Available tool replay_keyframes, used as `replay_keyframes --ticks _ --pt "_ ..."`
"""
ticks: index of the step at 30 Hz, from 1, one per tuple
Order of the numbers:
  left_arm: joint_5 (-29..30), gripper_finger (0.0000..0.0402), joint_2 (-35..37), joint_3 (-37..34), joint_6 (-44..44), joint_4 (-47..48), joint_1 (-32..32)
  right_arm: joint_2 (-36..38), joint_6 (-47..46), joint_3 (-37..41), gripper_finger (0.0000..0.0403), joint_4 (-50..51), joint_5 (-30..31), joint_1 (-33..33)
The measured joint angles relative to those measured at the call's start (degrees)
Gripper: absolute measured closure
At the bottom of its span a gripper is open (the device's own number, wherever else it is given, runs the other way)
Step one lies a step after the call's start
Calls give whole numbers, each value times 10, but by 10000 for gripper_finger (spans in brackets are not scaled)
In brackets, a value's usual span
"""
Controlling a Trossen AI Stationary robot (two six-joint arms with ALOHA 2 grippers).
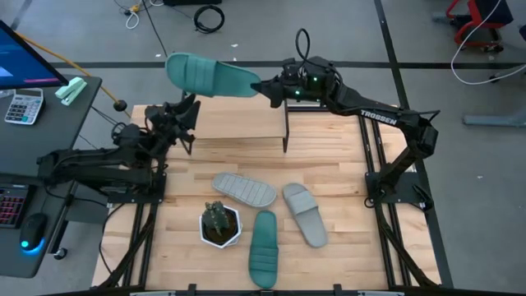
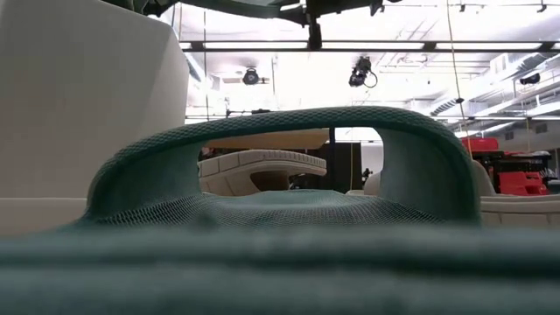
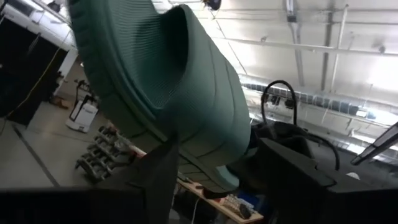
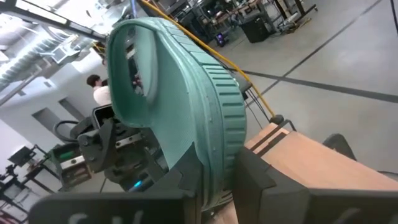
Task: Pick and place slides into the shelf
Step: Put the top green slipper on the shelf
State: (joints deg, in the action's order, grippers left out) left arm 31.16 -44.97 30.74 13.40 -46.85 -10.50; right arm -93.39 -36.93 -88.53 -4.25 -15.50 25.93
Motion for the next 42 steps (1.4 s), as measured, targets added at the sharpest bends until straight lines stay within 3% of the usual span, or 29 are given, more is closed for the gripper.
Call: replay_keyframes --ticks 5,15,26,35,42 --pt "1 149 2 0 -5 0 -3 15 2 0 346 3 -17 12" --pt "16 149 44 0 -32 -2 -23 82 41 0 346 89 -25 33" --pt "-58 136 45 0 56 -5 -89 68 45 0 346 102 -19 15" --pt "-130 134 45 0 86 -19 -93 65 55 0 346 101 -3 9" --pt "-136 134 45 0 97 -21 -93 65 57 0 348 104 -1 9"
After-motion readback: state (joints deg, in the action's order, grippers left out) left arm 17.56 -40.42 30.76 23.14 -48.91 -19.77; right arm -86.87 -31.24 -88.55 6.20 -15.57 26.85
